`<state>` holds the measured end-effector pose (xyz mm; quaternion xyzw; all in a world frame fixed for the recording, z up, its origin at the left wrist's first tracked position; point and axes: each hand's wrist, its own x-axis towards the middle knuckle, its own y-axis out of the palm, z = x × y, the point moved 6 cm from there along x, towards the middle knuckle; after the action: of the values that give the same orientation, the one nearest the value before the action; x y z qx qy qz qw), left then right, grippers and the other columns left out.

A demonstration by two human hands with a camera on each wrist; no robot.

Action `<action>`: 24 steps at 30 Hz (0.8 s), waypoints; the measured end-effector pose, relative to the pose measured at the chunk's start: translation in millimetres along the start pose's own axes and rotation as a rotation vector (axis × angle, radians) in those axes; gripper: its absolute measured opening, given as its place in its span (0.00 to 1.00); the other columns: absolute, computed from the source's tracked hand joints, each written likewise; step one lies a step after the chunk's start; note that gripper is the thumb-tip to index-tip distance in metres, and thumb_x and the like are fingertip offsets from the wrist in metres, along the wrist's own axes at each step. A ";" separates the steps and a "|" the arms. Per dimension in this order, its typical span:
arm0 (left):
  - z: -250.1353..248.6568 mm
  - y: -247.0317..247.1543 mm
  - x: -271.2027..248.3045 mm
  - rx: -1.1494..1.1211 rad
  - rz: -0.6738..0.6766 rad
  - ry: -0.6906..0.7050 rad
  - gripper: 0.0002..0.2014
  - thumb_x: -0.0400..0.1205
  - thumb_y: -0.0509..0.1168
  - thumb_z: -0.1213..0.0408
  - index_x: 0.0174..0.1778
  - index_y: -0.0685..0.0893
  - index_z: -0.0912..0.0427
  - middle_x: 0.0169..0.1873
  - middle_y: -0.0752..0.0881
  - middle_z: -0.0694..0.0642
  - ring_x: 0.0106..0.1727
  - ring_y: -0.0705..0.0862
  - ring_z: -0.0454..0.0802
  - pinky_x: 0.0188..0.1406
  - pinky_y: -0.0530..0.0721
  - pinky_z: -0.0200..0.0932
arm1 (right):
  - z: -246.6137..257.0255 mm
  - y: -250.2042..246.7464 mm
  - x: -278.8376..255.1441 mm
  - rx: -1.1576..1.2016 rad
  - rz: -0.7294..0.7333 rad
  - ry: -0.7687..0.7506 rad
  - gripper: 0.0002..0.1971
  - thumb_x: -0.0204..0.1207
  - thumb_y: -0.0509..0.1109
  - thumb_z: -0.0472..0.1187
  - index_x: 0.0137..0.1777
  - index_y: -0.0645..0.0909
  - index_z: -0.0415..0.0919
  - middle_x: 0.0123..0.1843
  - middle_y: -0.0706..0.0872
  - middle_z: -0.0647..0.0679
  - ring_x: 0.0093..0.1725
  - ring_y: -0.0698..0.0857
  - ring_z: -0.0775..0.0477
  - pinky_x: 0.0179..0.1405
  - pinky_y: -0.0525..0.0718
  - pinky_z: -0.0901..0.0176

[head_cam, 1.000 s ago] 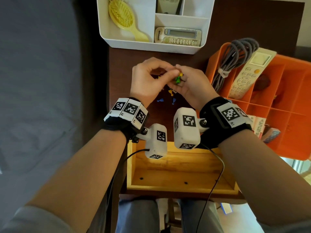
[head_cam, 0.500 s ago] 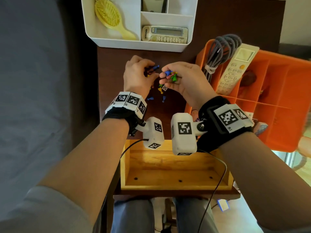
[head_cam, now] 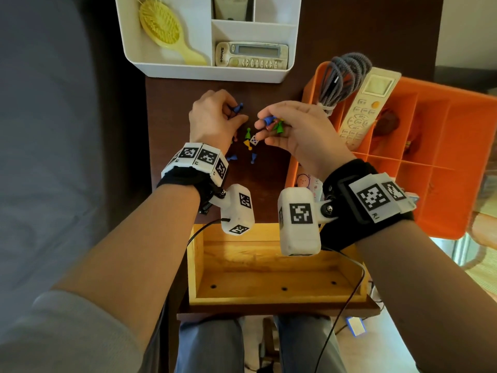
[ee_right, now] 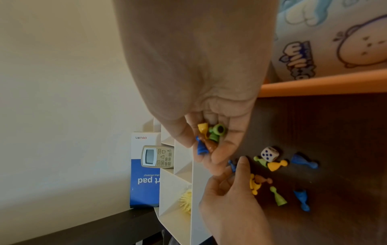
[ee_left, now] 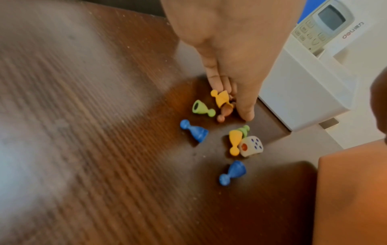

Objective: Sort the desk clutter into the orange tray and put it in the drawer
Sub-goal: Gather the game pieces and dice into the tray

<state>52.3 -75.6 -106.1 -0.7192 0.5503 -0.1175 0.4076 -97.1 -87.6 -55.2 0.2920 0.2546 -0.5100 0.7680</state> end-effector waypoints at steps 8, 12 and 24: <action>-1.3 1.4 1.9 0.041 0.031 -0.005 0.13 0.71 0.74 0.56 0.46 0.86 0.60 0.44 0.86 0.58 0.44 0.85 0.55 0.49 0.83 0.51 | -0.5 -0.8 0.5 0.011 -0.009 0.005 0.12 0.82 0.59 0.32 0.41 0.82 0.34 0.37 0.85 0.41 0.31 0.86 0.52 0.30 0.83 0.68; 0.1 3.1 2.8 0.013 0.037 -0.021 0.13 0.73 0.73 0.57 0.47 0.87 0.61 0.44 0.87 0.58 0.44 0.85 0.54 0.51 0.83 0.51 | 0.2 -1.1 0.6 0.021 -0.017 0.007 0.12 0.82 0.59 0.32 0.41 0.82 0.35 0.37 0.85 0.41 0.30 0.86 0.52 0.30 0.83 0.68; 10.0 -16.7 -12.8 -0.541 0.038 -0.127 0.04 0.75 0.72 0.63 0.41 0.87 0.60 0.32 0.85 0.49 0.31 0.83 0.37 0.35 0.81 0.33 | -2.8 3.6 0.8 0.028 -0.088 0.062 0.13 0.84 0.59 0.35 0.42 0.82 0.35 0.38 0.86 0.42 0.31 0.87 0.53 0.34 0.86 0.68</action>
<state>65.4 -58.6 -97.0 -0.7974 0.5483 0.0869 0.2366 -93.7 -85.0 -57.0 0.3068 0.2837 -0.5376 0.7324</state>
